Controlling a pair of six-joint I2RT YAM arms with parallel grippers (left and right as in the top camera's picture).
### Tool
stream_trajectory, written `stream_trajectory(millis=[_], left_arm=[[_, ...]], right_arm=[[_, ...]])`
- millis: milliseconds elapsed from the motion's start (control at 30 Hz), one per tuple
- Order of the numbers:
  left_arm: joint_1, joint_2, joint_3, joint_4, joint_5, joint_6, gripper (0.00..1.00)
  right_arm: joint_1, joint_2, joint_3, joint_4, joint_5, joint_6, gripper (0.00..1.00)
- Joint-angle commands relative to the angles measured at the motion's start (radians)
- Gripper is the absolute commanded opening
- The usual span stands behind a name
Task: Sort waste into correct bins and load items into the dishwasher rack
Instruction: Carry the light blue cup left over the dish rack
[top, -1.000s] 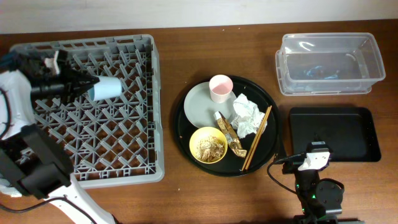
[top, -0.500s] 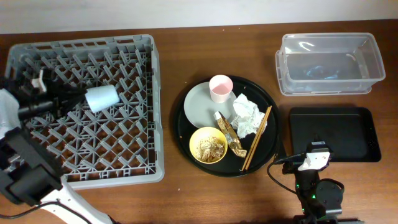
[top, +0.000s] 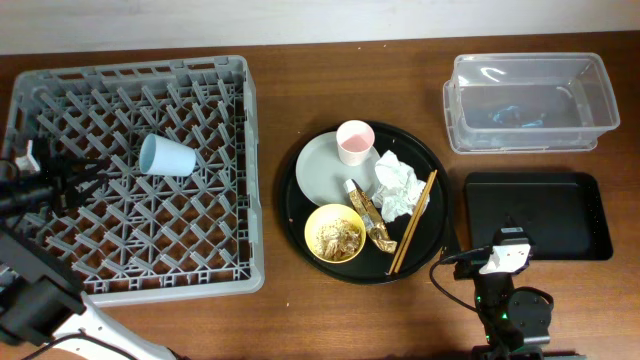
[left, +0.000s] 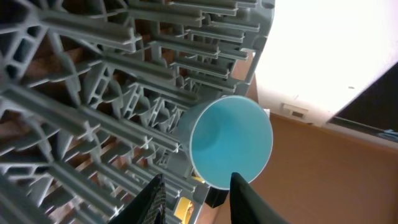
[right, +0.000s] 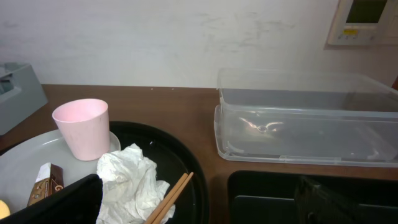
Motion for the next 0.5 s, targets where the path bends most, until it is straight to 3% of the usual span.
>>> stream_trajectory(millis=[0,133,233,300,467], left_arm=[[-0.008,-0.075,0.076,-0.047,-0.012,0.059,0.18],[-0.098,-0.198,0.124,-0.079,0.023,0.166,0.16],[-0.234,-0.312,0.130,-0.053,-0.041,0.196,0.03],[-0.335,-0.360,0.130,-0.025,-0.162,0.188,0.00],[-0.665,-0.364,0.117,0.100,-0.842,-0.089,0.00]], right_arm=[[-0.006,-0.008,-0.007,-0.004,0.006,-0.006,0.99],[-0.006,-0.008,-0.007,-0.004,0.006,-0.007,0.99],[-0.006,-0.008,-0.007,-0.004,0.006,-0.007,0.99],[-0.006,-0.008,-0.007,-0.004,0.006,-0.007,0.99],[-0.006,-0.008,-0.007,-0.004,0.006,-0.006,0.99]])
